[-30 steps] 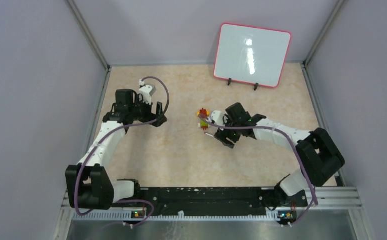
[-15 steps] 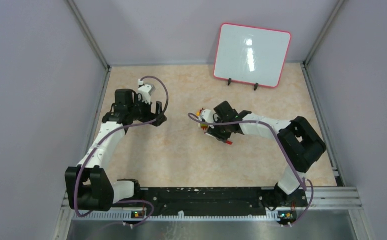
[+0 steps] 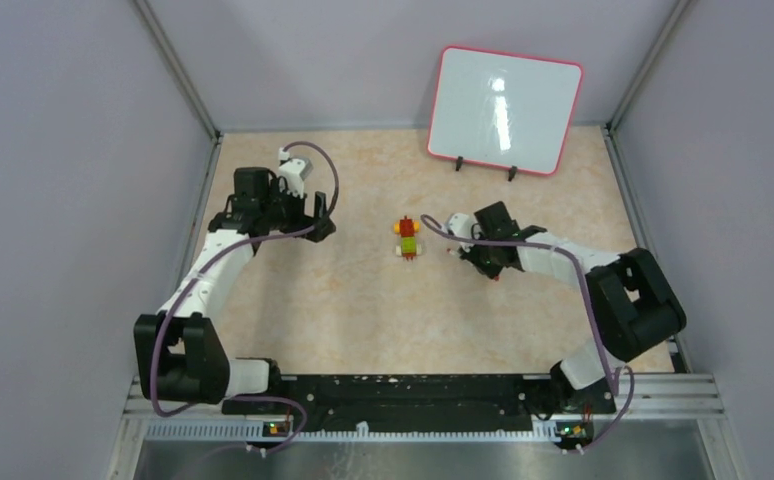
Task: Write a sentence on the whiteboard
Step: Pick up the whiteboard marker from the center of the board, then put down the whiteboard marker at the center of the board.
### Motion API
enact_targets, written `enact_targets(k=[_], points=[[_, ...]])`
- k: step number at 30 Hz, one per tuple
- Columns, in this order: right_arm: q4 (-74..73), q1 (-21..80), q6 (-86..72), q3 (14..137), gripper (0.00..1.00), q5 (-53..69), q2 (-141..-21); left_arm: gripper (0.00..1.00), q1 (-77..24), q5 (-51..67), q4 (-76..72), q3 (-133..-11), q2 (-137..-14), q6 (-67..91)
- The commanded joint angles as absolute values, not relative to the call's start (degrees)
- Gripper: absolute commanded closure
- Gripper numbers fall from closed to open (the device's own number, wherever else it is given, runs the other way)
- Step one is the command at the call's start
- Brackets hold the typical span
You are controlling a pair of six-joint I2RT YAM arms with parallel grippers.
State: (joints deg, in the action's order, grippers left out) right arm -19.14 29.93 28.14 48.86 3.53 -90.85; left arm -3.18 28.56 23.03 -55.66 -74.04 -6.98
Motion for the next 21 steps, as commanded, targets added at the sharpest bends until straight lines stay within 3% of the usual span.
enact_targets(k=[1,15,18,21], points=[[-26.0,21.6,32.4,44.0,0.92,1.7,-86.9,0.01,-6.3,26.2,18.4,-61.2,-78.6,-4.5],[-31.6,0.5,41.1,39.0,0.95,0.4,-79.1,0.01,-30.7,7.2,11.6,-73.2,-99.6,5.2],[-32.8,0.3,39.4,40.4,0.83,2.1,-77.8,0.01,-34.0,4.3,12.2,-76.3,-104.6,6.4],[-34.3,0.3,36.4,43.1,0.52,4.9,-76.4,0.01,-36.1,0.7,12.9,-79.2,-109.0,6.9]])
